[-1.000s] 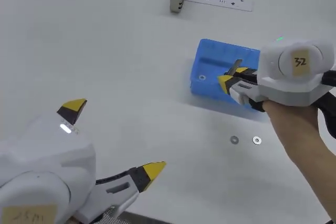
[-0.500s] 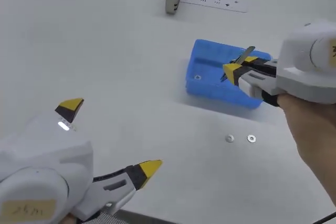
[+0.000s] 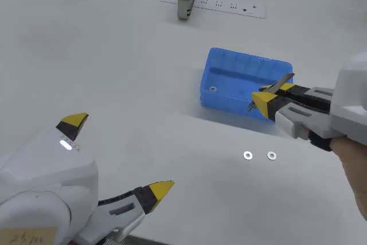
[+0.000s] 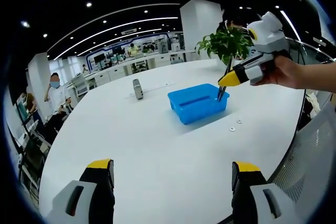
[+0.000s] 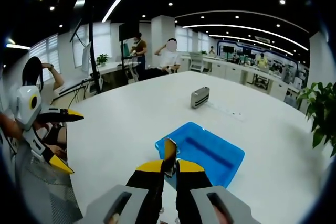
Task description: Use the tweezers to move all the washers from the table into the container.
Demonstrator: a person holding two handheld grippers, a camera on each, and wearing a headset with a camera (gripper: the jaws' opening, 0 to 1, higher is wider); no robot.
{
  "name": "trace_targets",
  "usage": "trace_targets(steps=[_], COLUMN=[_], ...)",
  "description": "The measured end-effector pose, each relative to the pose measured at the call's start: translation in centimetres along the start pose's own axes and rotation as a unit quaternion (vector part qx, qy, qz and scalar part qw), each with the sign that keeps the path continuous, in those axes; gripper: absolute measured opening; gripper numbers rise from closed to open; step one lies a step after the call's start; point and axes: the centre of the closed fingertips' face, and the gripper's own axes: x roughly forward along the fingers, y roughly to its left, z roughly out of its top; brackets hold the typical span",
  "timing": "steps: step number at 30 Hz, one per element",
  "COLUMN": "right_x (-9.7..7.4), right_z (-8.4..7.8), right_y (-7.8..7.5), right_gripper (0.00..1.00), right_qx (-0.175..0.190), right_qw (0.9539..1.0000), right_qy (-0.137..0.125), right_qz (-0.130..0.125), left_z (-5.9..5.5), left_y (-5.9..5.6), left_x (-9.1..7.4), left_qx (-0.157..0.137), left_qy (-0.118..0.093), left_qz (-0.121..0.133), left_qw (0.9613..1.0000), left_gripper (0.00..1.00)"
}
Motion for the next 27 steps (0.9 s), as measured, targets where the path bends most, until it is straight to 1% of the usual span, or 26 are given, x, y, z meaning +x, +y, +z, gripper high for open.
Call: trace_targets(steps=[3, 6, 8, 9, 13, 17, 20, 23, 27], right_x=[-0.2, -0.3, -0.2, -0.1, 0.3, 0.6, 0.9, 1.0, 1.2], right_z=[-1.4, -2.5, -3.4, -3.8, -5.0, -5.7, -6.2, -6.4, -6.8], right_y=[0.2, 0.4, 0.8, 0.9, 1.3, 1.4, 1.3, 1.2, 1.1], right_gripper=[0.04, 0.04, 0.04, 0.04, 0.04, 0.04, 0.04, 0.04, 0.04], right_qx=[0.007, 0.018, 0.019, 0.017, 0.022, 0.021, 0.012, 0.005, 0.009], right_qw=[0.9998, 0.9995, 0.9991, 0.9989, 0.9981, 0.9976, 0.9971, 0.997, 0.9966], right_qy=[0.017, 0.024, 0.037, 0.042, 0.056, 0.065, 0.074, 0.076, 0.081], right_qz=[0.0, 0.003, 0.008, 0.007, 0.011, 0.012, 0.011, 0.009, 0.012], left_z=[0.0, 0.0, 0.0, -0.1, -0.1, -0.2, -0.2, -0.2, -0.3], left_y=[0.0, 0.0, -0.1, -0.1, -0.2, -0.2, -0.2, -0.2, -0.3], left_x=[0.0, 0.0, 0.0, 0.0, 0.0, 0.0, 0.0, 0.0, 0.1], left_qx=[0.001, 0.002, 0.002, 0.003, 0.005, 0.003, 0.004, 0.005, 0.004], left_qy=[0.0, 0.001, 0.002, 0.002, 0.003, 0.004, 0.006, 0.007, 0.009], left_qz=[0.0, 0.0, -0.001, -0.002, -0.002, -0.003, -0.004, -0.004, -0.005], left_qw=[1.0, 1.0, 1.0, 1.0, 1.0, 1.0, 1.0, 1.0, 0.9999], left_gripper=[0.95, 0.95, 0.95, 0.95, 0.95, 0.95, 0.95, 0.95, 0.95])
